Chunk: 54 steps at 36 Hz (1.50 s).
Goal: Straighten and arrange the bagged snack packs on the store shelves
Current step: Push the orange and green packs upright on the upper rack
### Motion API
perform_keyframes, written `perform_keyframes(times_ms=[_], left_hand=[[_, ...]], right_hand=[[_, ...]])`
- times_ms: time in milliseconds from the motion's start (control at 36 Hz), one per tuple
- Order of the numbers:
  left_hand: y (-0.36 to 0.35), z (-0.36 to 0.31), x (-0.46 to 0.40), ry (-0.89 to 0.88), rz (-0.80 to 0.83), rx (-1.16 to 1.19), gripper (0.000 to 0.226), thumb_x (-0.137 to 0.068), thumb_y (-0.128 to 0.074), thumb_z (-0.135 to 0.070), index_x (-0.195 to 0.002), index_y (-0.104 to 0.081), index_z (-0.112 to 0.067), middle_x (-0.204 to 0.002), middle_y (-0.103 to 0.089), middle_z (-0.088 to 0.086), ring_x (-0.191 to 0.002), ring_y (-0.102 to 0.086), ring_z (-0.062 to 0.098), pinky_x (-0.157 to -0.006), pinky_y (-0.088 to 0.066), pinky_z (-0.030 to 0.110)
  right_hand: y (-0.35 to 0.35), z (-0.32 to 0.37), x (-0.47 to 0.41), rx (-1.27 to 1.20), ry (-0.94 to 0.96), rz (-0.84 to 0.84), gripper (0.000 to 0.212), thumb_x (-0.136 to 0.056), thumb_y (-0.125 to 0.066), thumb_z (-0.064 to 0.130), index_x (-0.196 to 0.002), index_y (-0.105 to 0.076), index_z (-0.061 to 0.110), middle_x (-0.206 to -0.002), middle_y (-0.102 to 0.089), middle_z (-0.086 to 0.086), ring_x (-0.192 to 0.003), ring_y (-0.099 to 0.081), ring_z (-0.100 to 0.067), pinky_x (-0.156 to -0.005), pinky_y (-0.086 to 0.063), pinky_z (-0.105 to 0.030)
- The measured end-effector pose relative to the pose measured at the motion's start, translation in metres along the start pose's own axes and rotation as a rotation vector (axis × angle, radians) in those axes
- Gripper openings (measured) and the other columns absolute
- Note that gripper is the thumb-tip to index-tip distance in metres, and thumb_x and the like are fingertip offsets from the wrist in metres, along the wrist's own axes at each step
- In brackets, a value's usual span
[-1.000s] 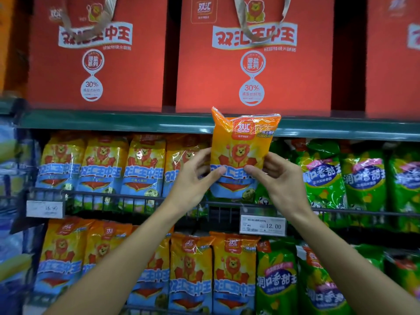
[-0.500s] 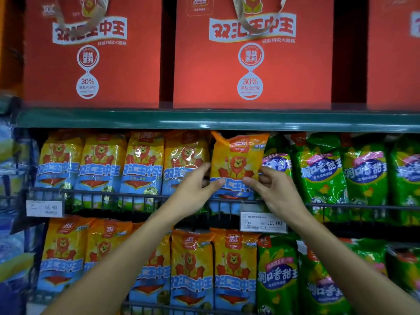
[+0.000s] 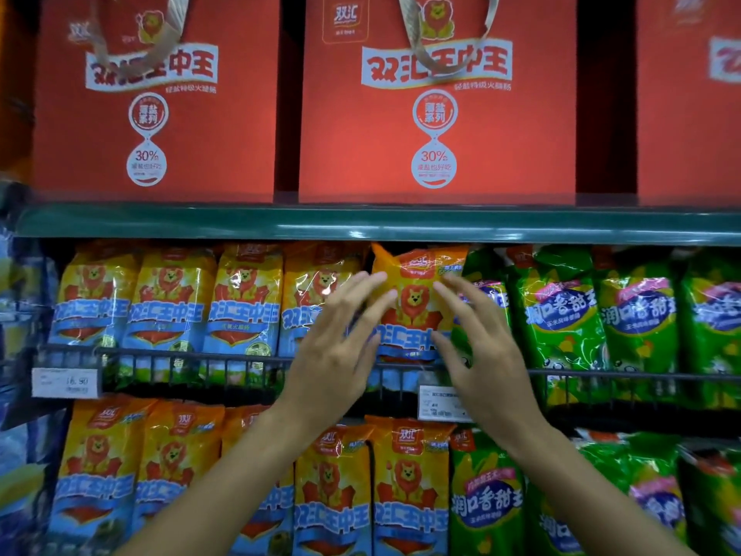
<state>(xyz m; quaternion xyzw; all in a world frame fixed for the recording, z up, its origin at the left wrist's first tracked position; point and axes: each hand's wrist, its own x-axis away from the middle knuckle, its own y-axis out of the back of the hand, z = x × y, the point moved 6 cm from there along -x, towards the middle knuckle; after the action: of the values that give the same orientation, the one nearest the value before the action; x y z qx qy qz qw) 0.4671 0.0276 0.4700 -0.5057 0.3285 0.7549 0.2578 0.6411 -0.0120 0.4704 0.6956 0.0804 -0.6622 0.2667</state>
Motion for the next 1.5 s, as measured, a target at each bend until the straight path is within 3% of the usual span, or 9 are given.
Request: perform_keyframes(times_ms=[111,278,583,889,972,1083,1250,1361,1500], left_hand=[[-0.028,0.008,0.005,0.038,0.278,-0.11,0.063,-0.11,-0.036,-0.041,-0.163,-0.015,-0.015,-0.172,-0.006,-0.002,-0.158,0.001,0.013,-0.129,-0.012,0.038],[-0.053,0.028,0.004,0.129,0.493,-0.264,0.074,-0.103,0.0,-0.061,-0.163,0.006,-0.018,-0.171,0.013,-0.001,-0.155,0.021,0.011,-0.128,0.003,0.041],[-0.044,0.024,0.002,0.068,0.401,-0.172,0.059,-0.109,-0.018,-0.052,-0.163,-0.002,-0.033,-0.172,0.008,-0.007,-0.156,0.018,0.012,-0.127,0.003,0.042],[-0.051,0.026,-0.006,0.048,0.428,-0.159,0.065,-0.108,-0.017,-0.055,-0.164,-0.001,-0.027,-0.171,0.003,-0.011,-0.157,0.01,0.007,-0.128,-0.002,0.045],[-0.05,0.027,-0.015,0.086,0.391,-0.111,0.064,-0.108,-0.023,-0.053,-0.164,-0.007,-0.024,-0.171,-0.006,-0.008,-0.157,0.004,0.01,-0.128,-0.002,0.041],[-0.053,0.028,-0.016,0.098,0.375,-0.117,0.066,-0.109,-0.024,-0.055,-0.164,-0.001,-0.026,-0.171,0.01,-0.008,-0.155,0.019,0.007,-0.126,0.013,0.03],[-0.052,0.036,-0.023,0.134,0.323,-0.091,0.06,-0.107,-0.028,-0.055,-0.161,-0.025,-0.026,-0.166,-0.03,-0.005,-0.155,-0.018,0.009,-0.128,0.002,0.032],[-0.056,0.035,-0.019,0.146,0.385,-0.13,0.063,-0.106,-0.015,-0.06,-0.162,0.001,-0.037,-0.167,0.006,-0.009,-0.154,0.015,0.008,-0.121,0.023,0.028],[-0.051,0.035,-0.021,0.187,0.415,-0.187,0.062,-0.105,-0.012,-0.061,-0.162,0.004,-0.04,-0.171,-0.01,0.007,-0.153,0.011,0.01,-0.12,0.024,0.025]], right_hand=[[-0.024,-0.008,0.001,0.117,0.013,0.252,0.062,-0.108,-0.04,0.046,-0.163,-0.017,0.027,-0.171,-0.002,0.014,-0.157,0.0,-0.006,-0.126,-0.013,-0.028],[-0.048,-0.023,-0.016,0.299,0.008,0.484,0.082,-0.095,0.002,0.068,-0.164,-0.005,0.023,-0.17,0.005,0.011,-0.154,0.014,-0.002,-0.125,0.013,-0.03],[-0.046,-0.017,-0.008,0.281,0.087,0.395,0.068,-0.107,-0.02,0.057,-0.163,0.003,0.025,-0.169,0.014,0.014,-0.154,0.018,-0.002,-0.127,0.005,-0.035],[-0.046,-0.027,-0.007,0.415,0.021,0.41,0.074,-0.101,-0.006,0.067,-0.162,-0.002,0.024,-0.168,0.008,0.013,-0.154,0.016,-0.005,-0.125,0.008,-0.043],[-0.043,-0.022,-0.012,0.383,0.017,0.393,0.073,-0.102,-0.013,0.063,-0.163,-0.013,0.023,-0.17,-0.006,0.01,-0.156,0.006,-0.005,-0.126,0.008,-0.04],[-0.037,-0.023,-0.023,0.283,0.008,0.318,0.064,-0.104,-0.026,0.053,-0.162,-0.022,0.025,-0.169,-0.019,0.006,-0.156,-0.007,-0.009,-0.128,-0.001,-0.035],[-0.05,-0.03,-0.034,0.299,-0.023,0.368,0.064,-0.103,-0.019,0.046,-0.163,-0.011,0.026,-0.169,-0.02,0.003,-0.156,-0.009,-0.011,-0.127,0.006,-0.032],[-0.051,-0.035,-0.033,0.358,-0.074,0.378,0.068,-0.102,-0.011,0.053,-0.163,-0.014,0.025,-0.168,-0.023,0.004,-0.156,-0.013,-0.011,-0.127,0.006,-0.039],[-0.044,-0.031,-0.037,0.393,-0.096,0.322,0.066,-0.103,-0.019,0.054,-0.159,-0.031,0.021,-0.161,-0.039,0.002,-0.152,-0.028,-0.017,-0.127,0.0,-0.043]])
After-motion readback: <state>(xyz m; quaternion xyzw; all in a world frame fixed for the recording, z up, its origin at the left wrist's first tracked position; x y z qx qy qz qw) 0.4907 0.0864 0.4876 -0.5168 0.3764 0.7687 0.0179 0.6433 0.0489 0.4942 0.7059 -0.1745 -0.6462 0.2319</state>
